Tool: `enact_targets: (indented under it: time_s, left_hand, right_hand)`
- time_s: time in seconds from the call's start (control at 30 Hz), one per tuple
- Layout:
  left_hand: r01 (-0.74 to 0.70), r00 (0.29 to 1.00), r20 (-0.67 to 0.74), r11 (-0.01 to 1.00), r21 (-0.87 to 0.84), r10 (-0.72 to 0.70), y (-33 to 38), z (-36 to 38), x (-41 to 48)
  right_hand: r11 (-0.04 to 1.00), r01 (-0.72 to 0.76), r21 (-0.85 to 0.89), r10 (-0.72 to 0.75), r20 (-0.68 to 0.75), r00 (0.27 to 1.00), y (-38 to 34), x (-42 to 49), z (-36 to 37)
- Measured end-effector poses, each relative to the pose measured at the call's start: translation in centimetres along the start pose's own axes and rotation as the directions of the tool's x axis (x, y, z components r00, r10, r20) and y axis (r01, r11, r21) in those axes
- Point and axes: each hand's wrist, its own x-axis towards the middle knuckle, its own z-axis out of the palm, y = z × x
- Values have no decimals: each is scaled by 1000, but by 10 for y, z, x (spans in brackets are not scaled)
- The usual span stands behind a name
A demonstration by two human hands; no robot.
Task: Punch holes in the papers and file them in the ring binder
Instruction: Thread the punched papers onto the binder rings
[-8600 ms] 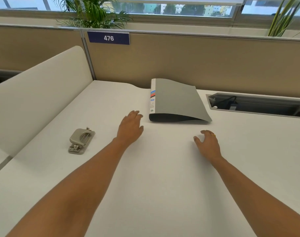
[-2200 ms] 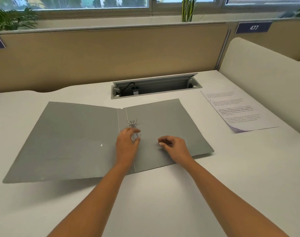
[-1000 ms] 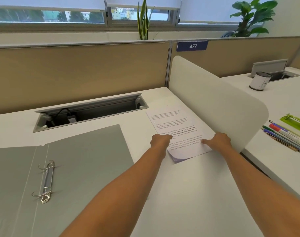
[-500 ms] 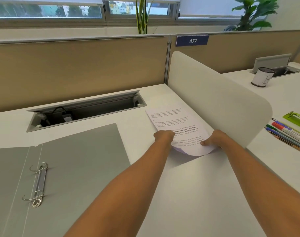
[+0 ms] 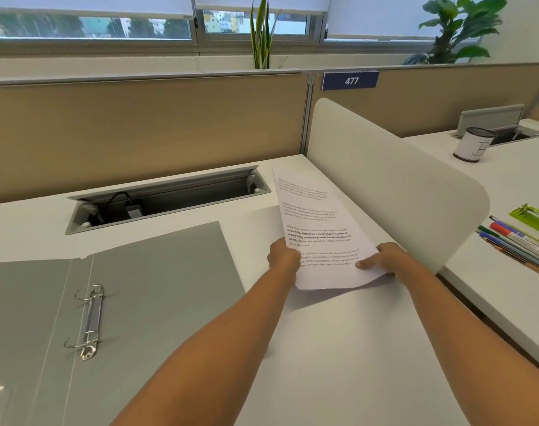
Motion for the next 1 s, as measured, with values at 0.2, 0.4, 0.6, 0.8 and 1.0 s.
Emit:
enact_targets:
  time_s: [0.2, 0.4, 0.6, 0.8, 1.0]
  left_hand:
    - [-93, 995, 33, 995, -45, 94, 6, -59, -22]
    - [-160, 984, 50, 973, -164, 170, 3, -127, -53]
    - [-251, 968, -16, 961, -114, 251, 0, -199, -85]
    - [-392, 917, -130, 910, -131, 377, 6, -249, -106]
    - [-452, 887, -176, 880, -147, 427, 0, -266, -123]
  right_hand:
    - [936, 125, 329, -184, 155, 971, -20, -37, 10]
    - [748, 192, 635, -381, 175, 908, -60, -79, 45]
    - [583, 372, 722, -546, 9, 838, -92, -131, 96]
    - [473, 467, 747, -625, -88, 776, -106, -176, 140]
    - [412, 511, 755, -658, -142, 740, -112, -205, 151]
